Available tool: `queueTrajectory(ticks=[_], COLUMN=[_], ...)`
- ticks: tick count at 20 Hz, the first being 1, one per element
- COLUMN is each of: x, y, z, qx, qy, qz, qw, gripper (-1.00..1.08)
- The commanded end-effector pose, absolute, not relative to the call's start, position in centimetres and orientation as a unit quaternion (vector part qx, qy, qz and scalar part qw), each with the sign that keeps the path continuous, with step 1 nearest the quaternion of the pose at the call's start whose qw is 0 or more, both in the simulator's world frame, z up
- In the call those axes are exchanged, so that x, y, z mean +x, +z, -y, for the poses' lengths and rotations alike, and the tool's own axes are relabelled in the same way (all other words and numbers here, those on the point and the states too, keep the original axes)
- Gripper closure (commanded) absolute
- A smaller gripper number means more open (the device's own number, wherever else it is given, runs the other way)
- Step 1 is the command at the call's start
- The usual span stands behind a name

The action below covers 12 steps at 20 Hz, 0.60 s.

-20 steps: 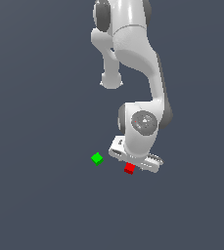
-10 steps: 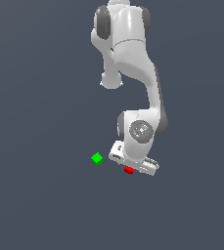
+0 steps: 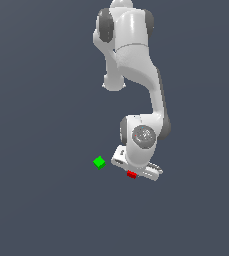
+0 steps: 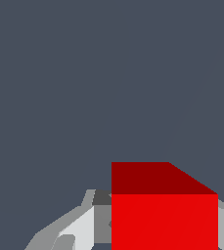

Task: Stack the red cube on top of the green cube.

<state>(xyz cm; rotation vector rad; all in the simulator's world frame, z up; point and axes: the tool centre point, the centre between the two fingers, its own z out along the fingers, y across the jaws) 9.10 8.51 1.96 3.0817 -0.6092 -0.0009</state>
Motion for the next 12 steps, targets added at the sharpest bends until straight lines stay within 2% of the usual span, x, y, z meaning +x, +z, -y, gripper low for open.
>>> queueTrajectory(ticks=[1, 12], x=[9.13, 9.06], y=[2.00, 2.74], z=[-8.52, -8.50], qx=[0.981, 0.981], qy=[0.000, 0.000], qz=[0.194, 0.194], qw=[0.000, 0.000], gripper=[1.08, 1.08])
